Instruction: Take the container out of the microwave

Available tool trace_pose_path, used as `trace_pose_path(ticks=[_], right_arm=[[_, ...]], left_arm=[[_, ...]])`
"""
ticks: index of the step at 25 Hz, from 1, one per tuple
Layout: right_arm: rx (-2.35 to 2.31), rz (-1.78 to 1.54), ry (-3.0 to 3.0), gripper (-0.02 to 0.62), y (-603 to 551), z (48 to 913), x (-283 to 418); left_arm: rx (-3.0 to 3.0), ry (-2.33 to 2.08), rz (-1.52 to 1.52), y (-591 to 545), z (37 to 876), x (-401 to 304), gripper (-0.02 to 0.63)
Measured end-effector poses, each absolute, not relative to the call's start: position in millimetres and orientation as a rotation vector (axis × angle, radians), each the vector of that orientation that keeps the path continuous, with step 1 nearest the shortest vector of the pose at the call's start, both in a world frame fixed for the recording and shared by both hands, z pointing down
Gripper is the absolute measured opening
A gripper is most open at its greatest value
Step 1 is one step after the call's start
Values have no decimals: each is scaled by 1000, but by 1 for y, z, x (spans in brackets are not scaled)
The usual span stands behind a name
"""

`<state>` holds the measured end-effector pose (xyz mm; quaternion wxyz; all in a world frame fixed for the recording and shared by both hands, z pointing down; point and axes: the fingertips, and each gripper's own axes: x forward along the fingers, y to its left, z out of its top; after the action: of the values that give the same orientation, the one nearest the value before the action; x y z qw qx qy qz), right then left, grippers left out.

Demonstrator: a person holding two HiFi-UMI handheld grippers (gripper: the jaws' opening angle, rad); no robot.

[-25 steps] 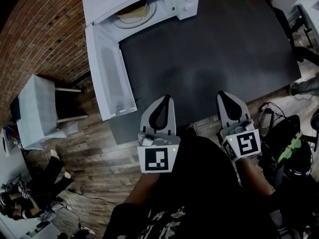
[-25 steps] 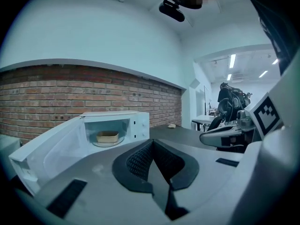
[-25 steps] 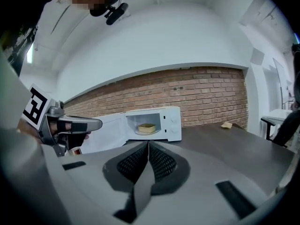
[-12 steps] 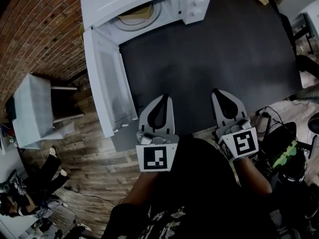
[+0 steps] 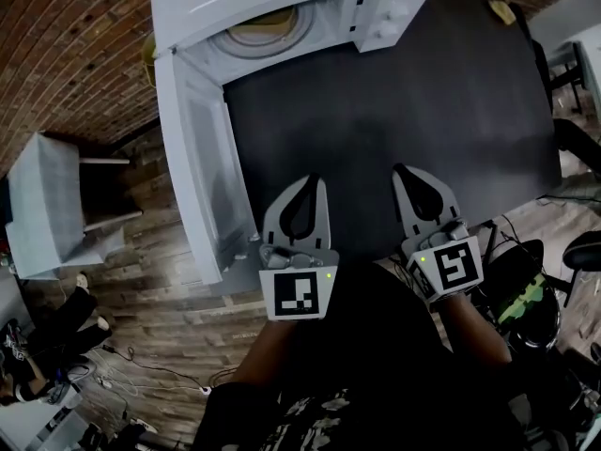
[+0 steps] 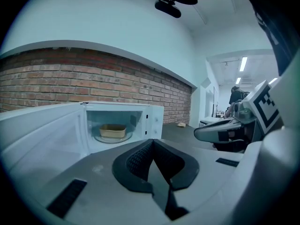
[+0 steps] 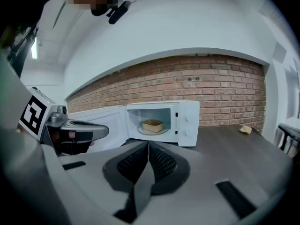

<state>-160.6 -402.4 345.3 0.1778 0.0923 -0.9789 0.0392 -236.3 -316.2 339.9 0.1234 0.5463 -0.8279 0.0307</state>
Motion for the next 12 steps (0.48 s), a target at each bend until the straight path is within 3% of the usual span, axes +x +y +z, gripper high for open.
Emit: trace_pose_path(ticks=[12], right_arm=[[253, -69, -2766, 64, -413, 338, -203]], left_arm=[[1550, -2368, -1, -329, 363, -267, 8]])
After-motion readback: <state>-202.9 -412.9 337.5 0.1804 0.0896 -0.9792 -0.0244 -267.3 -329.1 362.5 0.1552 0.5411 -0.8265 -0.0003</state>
